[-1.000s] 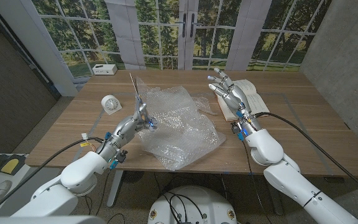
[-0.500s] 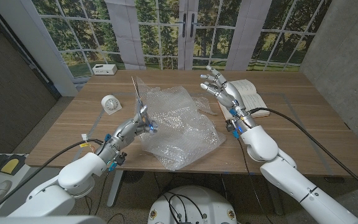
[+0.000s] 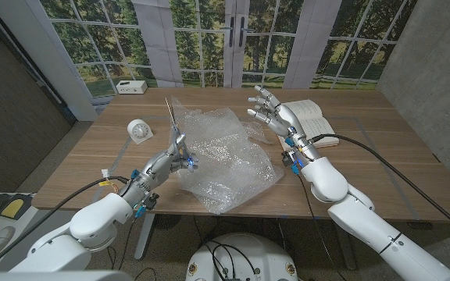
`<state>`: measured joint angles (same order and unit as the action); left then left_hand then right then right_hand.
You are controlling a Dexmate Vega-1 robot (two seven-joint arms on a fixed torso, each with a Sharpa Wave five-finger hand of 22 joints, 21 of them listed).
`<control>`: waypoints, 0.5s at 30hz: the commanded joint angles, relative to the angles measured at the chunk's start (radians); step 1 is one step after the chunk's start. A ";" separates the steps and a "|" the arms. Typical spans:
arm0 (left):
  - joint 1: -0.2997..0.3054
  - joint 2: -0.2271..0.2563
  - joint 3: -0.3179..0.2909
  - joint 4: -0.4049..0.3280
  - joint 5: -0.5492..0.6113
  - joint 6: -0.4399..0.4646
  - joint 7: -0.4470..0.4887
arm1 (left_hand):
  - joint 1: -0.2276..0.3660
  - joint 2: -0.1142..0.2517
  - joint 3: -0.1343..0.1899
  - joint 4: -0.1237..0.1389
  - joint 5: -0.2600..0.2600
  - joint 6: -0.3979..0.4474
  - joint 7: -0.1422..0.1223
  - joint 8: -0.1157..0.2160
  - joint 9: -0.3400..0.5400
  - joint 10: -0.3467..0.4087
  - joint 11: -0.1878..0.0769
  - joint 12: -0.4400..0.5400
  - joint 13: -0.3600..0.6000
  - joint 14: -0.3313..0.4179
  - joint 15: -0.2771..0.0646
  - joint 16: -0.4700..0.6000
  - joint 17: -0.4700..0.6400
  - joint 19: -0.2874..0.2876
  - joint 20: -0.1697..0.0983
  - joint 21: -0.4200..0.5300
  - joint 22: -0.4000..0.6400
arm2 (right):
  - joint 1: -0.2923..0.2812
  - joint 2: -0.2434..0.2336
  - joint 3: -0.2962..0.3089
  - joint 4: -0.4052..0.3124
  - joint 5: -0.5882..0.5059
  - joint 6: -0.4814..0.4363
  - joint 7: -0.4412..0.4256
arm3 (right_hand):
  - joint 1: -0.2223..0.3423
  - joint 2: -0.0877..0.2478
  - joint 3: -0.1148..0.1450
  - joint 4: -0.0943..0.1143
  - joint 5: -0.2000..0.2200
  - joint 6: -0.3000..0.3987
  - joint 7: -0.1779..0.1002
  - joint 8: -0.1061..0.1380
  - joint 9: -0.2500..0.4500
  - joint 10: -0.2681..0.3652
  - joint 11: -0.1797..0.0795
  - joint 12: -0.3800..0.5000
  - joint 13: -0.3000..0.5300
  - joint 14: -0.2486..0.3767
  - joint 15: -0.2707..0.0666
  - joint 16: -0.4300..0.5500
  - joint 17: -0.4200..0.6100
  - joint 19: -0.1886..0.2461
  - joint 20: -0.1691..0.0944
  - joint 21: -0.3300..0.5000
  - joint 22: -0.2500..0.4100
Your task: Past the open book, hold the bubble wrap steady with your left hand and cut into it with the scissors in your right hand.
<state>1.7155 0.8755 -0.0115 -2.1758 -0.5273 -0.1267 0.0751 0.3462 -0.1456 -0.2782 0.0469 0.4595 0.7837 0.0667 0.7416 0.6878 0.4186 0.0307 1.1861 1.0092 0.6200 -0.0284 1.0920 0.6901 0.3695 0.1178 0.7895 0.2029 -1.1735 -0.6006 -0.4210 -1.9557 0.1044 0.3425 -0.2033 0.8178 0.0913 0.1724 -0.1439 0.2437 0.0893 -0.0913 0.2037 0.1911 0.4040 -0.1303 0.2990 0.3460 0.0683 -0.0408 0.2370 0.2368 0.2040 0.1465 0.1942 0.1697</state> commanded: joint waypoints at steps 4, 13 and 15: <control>0.035 -0.024 -0.031 -0.014 0.010 0.009 -0.019 | -0.012 -0.010 -0.066 0.051 0.012 -0.018 0.070 -0.010 0.003 0.003 -0.010 0.004 0.000 0.002 -0.003 0.009 -0.002 0.012 -0.004 -0.006 0.002 | 0.004 -0.027 -0.013 -0.086 -0.134 -0.146 -0.061 | 0.020 0.014 0.014 -0.008 0.008 0.002 -0.014 0.005 0.001 0.006 -0.003 -0.010 0.002 0.010 -0.047 0.007 -0.002 0.013 -0.015 0.006 0.005; 0.044 -0.034 -0.032 -0.017 0.012 0.021 -0.025 | -0.011 -0.007 -0.065 0.053 0.013 -0.015 0.070 -0.014 0.008 0.007 -0.010 0.005 -0.001 0.004 -0.004 0.012 -0.003 0.018 -0.007 -0.009 0.003 | 0.020 -0.033 -0.035 -0.111 -0.209 -0.216 -0.088 | 0.038 0.019 0.024 -0.014 0.012 0.002 -0.014 0.005 0.001 0.017 -0.004 -0.011 0.003 0.017 -0.052 0.010 -0.005 0.023 -0.018 0.008 0.005; 0.045 -0.035 -0.033 -0.018 0.015 0.021 -0.027 | -0.010 -0.007 -0.065 0.053 0.014 -0.014 0.069 -0.016 0.008 0.008 -0.013 0.006 0.000 0.004 -0.004 0.013 -0.001 0.019 -0.006 -0.011 0.003 | 0.024 -0.035 -0.039 -0.117 -0.218 -0.230 -0.089 | 0.042 0.020 0.025 -0.016 0.013 0.002 -0.015 0.005 0.001 0.020 -0.002 -0.011 0.003 0.019 -0.053 0.011 -0.006 0.026 -0.020 0.009 0.005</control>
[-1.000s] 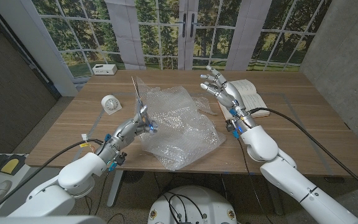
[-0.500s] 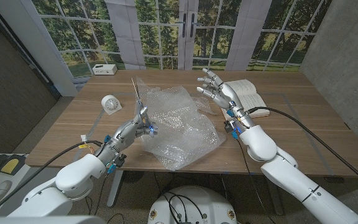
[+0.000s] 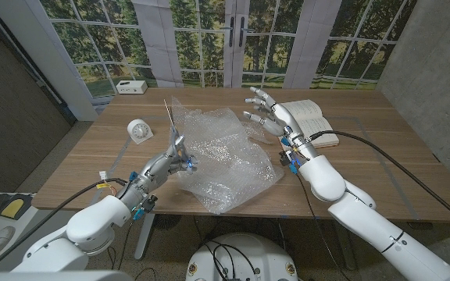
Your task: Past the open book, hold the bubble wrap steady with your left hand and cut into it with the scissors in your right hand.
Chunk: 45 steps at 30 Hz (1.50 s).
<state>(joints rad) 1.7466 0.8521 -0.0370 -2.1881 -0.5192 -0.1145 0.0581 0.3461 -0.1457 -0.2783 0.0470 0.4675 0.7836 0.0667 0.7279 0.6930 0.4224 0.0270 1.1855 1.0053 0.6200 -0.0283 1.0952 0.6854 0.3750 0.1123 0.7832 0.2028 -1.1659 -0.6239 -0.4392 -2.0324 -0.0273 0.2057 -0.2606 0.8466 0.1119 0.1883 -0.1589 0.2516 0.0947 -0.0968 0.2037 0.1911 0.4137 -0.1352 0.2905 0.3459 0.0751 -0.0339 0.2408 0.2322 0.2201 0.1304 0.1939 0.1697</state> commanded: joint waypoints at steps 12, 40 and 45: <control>0.017 -0.018 -0.007 -0.002 0.009 0.007 -0.023 | -0.009 -0.006 -0.064 0.055 0.007 -0.008 0.069 -0.007 0.001 0.003 -0.006 0.008 0.007 0.005 -0.004 0.009 -0.001 0.014 -0.001 -0.009 0.004 | 0.039 -0.009 -0.055 -0.054 -0.138 -0.146 -0.044 | 0.038 0.005 0.021 -0.004 0.008 -0.003 -0.014 0.005 0.001 0.037 -0.019 -0.002 0.004 0.033 -0.075 0.017 -0.005 0.035 -0.022 0.014 0.006; 0.040 -0.030 -0.030 -0.005 0.010 0.022 -0.025 | -0.006 -0.003 -0.064 0.059 0.010 -0.003 0.071 -0.021 0.008 0.007 -0.005 0.007 0.003 0.002 -0.002 0.014 0.000 0.016 -0.001 -0.021 0.005 | 0.074 -0.006 -0.090 -0.045 -0.131 -0.171 -0.027 | 0.066 0.013 0.033 0.003 0.005 0.022 -0.027 0.010 0.001 0.135 -0.053 0.015 0.009 0.077 -0.100 0.042 -0.005 0.060 -0.050 0.015 0.007; 0.039 -0.031 -0.030 -0.003 0.010 0.020 -0.030 | -0.005 -0.003 -0.064 0.060 0.011 -0.002 0.071 -0.023 0.010 0.005 -0.005 0.008 0.006 0.003 -0.002 0.013 -0.003 0.016 0.000 -0.023 0.005 | 0.076 -0.006 -0.094 -0.051 -0.148 -0.192 -0.037 | 0.064 0.014 0.031 0.007 0.003 0.020 -0.023 0.008 0.001 0.122 -0.040 0.006 0.009 0.074 -0.100 0.043 -0.004 0.058 -0.053 0.013 0.007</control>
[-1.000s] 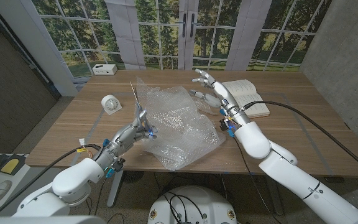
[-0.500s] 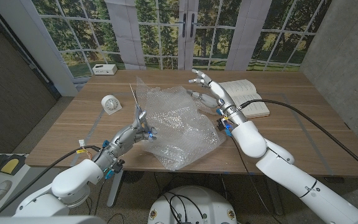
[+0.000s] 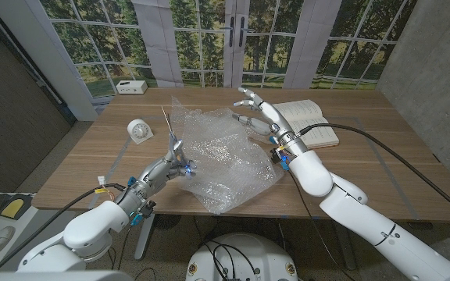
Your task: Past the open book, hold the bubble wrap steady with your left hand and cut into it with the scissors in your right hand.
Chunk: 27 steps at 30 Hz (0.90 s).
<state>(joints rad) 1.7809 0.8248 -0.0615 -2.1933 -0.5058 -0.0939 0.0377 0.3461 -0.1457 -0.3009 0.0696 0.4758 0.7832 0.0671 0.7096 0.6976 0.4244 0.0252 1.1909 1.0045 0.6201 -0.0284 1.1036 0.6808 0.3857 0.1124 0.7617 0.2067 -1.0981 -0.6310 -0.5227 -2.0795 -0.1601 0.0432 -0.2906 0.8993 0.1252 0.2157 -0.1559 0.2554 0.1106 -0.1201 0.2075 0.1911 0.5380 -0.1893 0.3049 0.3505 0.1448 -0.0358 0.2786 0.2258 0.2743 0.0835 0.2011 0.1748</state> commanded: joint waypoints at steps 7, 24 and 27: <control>-0.001 -0.006 0.000 0.008 -0.003 -0.004 -0.014 | -0.004 -0.002 -0.041 0.039 0.003 0.003 0.069 -0.009 0.005 0.005 -0.002 0.002 0.004 0.001 -0.003 0.007 0.004 0.006 0.000 -0.005 0.002 | 0.010 0.001 -0.016 -0.017 -0.041 -0.062 -0.019 | 0.010 0.002 0.003 0.006 -0.003 0.004 -0.002 0.004 0.001 -0.005 0.015 -0.014 0.006 0.000 -0.101 0.006 0.003 0.004 -0.009 0.005 0.003; 0.008 -0.009 -0.001 0.005 0.001 -0.013 -0.015 | -0.001 0.001 -0.040 0.041 0.004 0.009 0.072 -0.017 0.009 0.003 -0.003 0.005 0.010 0.004 0.000 0.009 0.001 0.009 -0.001 -0.011 0.003 | 0.031 -0.010 -0.043 -0.037 -0.078 -0.117 0.001 | 0.015 0.003 0.003 0.008 -0.008 0.002 -0.004 0.001 0.001 -0.017 0.021 -0.032 0.009 -0.014 -0.101 0.006 0.004 0.001 -0.017 0.002 0.003; 0.009 -0.009 -0.001 0.004 0.001 -0.015 -0.017 | -0.001 0.001 -0.040 0.042 0.005 0.007 0.069 -0.018 0.010 0.005 -0.004 0.001 0.003 0.003 0.000 0.009 0.001 0.009 -0.002 -0.012 0.003 | 0.035 -0.014 -0.047 -0.041 -0.077 -0.123 0.011 | 0.014 0.005 0.003 0.010 -0.010 -0.004 -0.008 -0.002 0.001 -0.025 0.014 -0.039 0.009 -0.022 -0.104 0.005 0.004 -0.004 -0.024 0.000 0.003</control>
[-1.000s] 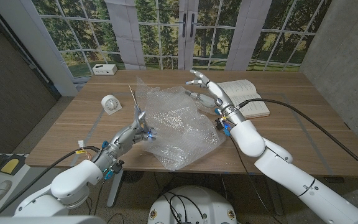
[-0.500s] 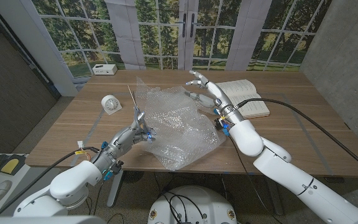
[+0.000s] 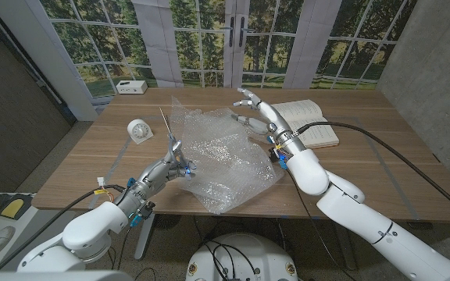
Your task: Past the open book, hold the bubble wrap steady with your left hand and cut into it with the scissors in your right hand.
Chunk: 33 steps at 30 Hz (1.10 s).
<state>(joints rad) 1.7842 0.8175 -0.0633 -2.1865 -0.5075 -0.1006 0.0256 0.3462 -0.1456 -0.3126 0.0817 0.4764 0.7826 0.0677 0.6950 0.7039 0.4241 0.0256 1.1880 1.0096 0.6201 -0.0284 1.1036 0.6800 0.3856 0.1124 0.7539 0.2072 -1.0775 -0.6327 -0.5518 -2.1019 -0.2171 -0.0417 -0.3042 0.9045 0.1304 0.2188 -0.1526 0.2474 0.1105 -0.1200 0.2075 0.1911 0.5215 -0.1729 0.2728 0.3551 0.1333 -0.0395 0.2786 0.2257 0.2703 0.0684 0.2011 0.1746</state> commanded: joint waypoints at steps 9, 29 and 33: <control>0.010 -0.006 0.000 -0.001 0.004 -0.018 -0.009 | 0.000 0.002 -0.028 0.031 0.005 0.011 0.070 -0.007 0.006 0.006 -0.002 0.005 -0.001 0.003 -0.003 0.009 -0.001 0.010 -0.002 -0.008 0.003 | 0.025 -0.017 -0.029 -0.033 -0.028 -0.067 0.041 | 0.009 0.000 -0.001 0.007 -0.004 -0.010 -0.006 -0.004 0.001 -0.015 -0.002 -0.013 0.006 -0.014 -0.098 0.005 0.005 -0.002 -0.009 -0.001 0.004; 0.013 0.018 -0.005 0.006 0.007 -0.028 -0.051 | 0.006 0.005 -0.027 0.034 0.006 0.005 0.069 -0.023 0.014 -0.002 -0.004 0.003 0.002 -0.012 -0.002 0.011 0.004 0.008 -0.005 -0.019 0.004 | 0.070 -0.036 -0.058 -0.061 -0.068 -0.119 0.093 | 0.011 0.001 -0.001 0.008 -0.007 -0.016 -0.005 -0.006 0.001 -0.021 0.003 -0.021 0.007 -0.022 -0.095 0.004 0.005 -0.006 0.000 -0.001 0.004; 0.011 0.017 -0.003 0.006 0.004 -0.026 -0.054 | 0.007 0.006 -0.028 0.035 0.006 -0.001 0.071 -0.027 0.016 -0.007 -0.004 0.000 -0.001 -0.019 -0.004 0.009 0.004 0.005 -0.004 -0.022 0.004 | 0.080 -0.039 -0.068 -0.069 -0.097 -0.138 0.097 | 0.011 0.002 -0.001 0.008 -0.007 -0.016 -0.005 -0.006 0.001 -0.021 0.003 -0.021 0.007 -0.022 -0.095 0.004 0.005 -0.005 0.002 -0.001 0.004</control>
<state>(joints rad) 1.7969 0.8251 -0.0657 -2.1847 -0.5014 -0.1217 -0.0012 0.3466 -0.1452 -0.3097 0.0848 0.4766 0.7826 0.0677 0.6753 0.7160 0.4222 0.0230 1.1881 1.0074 0.6083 -0.0291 1.1106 0.6789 0.3892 0.1088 0.7356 0.2070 -1.0288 -0.6604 -0.5950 -2.1519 -0.2718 -0.1446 -0.2287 0.9045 0.1304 0.2153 -0.1474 0.2437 0.0979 -0.1252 0.2033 0.1911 0.5033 -0.1699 0.2545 0.3598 0.1156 -0.0358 0.2786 0.2255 0.2681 0.0642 0.2011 0.1745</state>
